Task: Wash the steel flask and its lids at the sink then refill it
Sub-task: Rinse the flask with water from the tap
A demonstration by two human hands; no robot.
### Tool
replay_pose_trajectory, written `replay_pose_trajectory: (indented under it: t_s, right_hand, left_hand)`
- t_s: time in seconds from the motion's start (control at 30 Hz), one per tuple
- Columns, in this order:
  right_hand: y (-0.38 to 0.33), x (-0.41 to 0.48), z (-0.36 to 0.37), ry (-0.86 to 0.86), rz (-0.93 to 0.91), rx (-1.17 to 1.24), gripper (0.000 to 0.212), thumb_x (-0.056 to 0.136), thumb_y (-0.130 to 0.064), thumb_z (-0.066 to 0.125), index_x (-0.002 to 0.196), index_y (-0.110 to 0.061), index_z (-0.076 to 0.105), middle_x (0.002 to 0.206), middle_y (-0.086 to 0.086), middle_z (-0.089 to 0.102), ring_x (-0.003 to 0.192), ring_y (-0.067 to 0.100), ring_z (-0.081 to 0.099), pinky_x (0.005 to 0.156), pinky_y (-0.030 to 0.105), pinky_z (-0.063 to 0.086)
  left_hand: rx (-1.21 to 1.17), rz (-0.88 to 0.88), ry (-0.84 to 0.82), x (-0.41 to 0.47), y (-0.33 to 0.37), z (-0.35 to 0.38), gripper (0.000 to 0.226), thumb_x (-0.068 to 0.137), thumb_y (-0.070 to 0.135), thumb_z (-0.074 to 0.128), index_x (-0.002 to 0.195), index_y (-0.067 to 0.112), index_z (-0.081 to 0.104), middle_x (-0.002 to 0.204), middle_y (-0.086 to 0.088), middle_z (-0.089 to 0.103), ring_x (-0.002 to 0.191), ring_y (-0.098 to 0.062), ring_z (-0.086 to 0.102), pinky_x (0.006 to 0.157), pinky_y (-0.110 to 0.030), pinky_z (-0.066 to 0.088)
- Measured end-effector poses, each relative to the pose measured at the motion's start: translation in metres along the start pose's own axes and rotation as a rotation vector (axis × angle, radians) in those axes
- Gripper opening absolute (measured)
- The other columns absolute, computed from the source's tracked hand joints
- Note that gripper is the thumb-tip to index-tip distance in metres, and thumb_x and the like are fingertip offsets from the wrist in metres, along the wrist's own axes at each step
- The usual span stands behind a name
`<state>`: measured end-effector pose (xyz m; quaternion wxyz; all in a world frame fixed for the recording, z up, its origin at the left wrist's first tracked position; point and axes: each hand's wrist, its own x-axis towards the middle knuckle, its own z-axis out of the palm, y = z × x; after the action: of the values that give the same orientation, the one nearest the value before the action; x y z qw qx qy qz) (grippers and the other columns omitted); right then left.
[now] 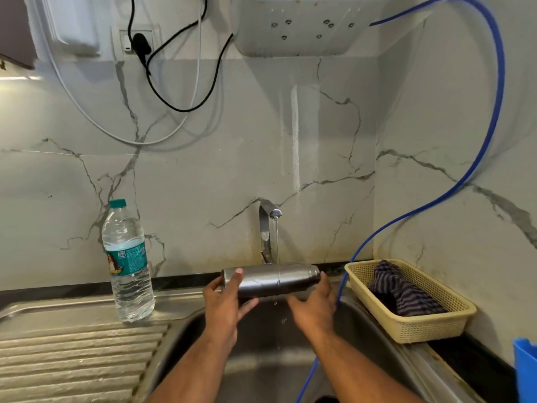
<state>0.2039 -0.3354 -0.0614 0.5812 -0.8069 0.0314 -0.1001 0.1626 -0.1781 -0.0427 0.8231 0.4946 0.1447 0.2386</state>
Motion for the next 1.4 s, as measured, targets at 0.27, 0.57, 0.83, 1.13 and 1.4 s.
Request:
replay_pose_trajectory:
  t_s: [0.27,0.57,0.83,1.13,1.4]
  right_hand:
    - [-0.014,-0.003,-0.004,-0.294,0.269,0.765,0.046,0.096,-0.027,0.070,0.138,-0.021,0.054,0.120,0.010,0.068,0.108,0.026,0.068,0.092,0.047,0.058]
    - [-0.014,-0.023,-0.008,-0.326,0.051,0.364,0.064,0.082,-0.023,0.086,0.135,-0.029,0.051,0.110,-0.009,0.060,0.110,0.020,0.061,0.100,0.046,0.054]
    - [-0.007,-0.025,-0.016,-0.312,-0.078,-0.019,0.071,0.079,-0.020,0.088,0.140,-0.023,0.054,0.138,-0.001,0.063,0.129,0.019,0.058,0.109,0.035,0.046]
    - [-0.012,-0.027,-0.014,-0.374,-0.151,-0.048,0.061,0.078,-0.027,0.089,0.128,-0.033,0.055,0.113,-0.015,0.061,0.106,0.008,0.057,0.095,0.025,0.047]
    - [-0.020,-0.023,-0.011,-0.302,-0.182,-0.117,0.053,0.076,-0.036,0.090,0.122,-0.030,0.064,0.104,-0.016,0.063,0.103,0.009,0.063,0.094,0.028,0.051]
  left_hand:
    - [-0.030,-0.348,0.010,-0.012,-0.006,-0.021,0.046,0.095,0.036,0.068,0.125,0.007,0.049,0.118,-0.028,0.057,0.102,-0.041,0.066,0.078,-0.046,0.061]
    - [1.025,-0.328,-0.170,-0.033,-0.014,-0.030,0.019,0.097,0.028,0.060,0.104,0.015,0.072,0.106,-0.013,0.069,0.091,-0.029,0.068,0.082,-0.043,0.062]
    - [1.273,0.087,-0.282,-0.051,0.003,-0.003,0.058,0.093,0.024,0.071,0.146,0.019,0.049,0.133,-0.001,0.062,0.109,-0.010,0.061,0.086,-0.019,0.047]
    - [1.347,0.092,-0.320,-0.063,-0.004,-0.023,0.053,0.088,0.030,0.077,0.136,0.025,0.053,0.110,0.014,0.061,0.101,-0.002,0.055,0.099,-0.023,0.047]
    - [1.291,0.081,-0.345,-0.046,-0.018,-0.031,0.072,0.083,0.027,0.082,0.146,0.019,0.047,0.118,0.009,0.064,0.106,-0.004,0.058,0.097,-0.021,0.048]
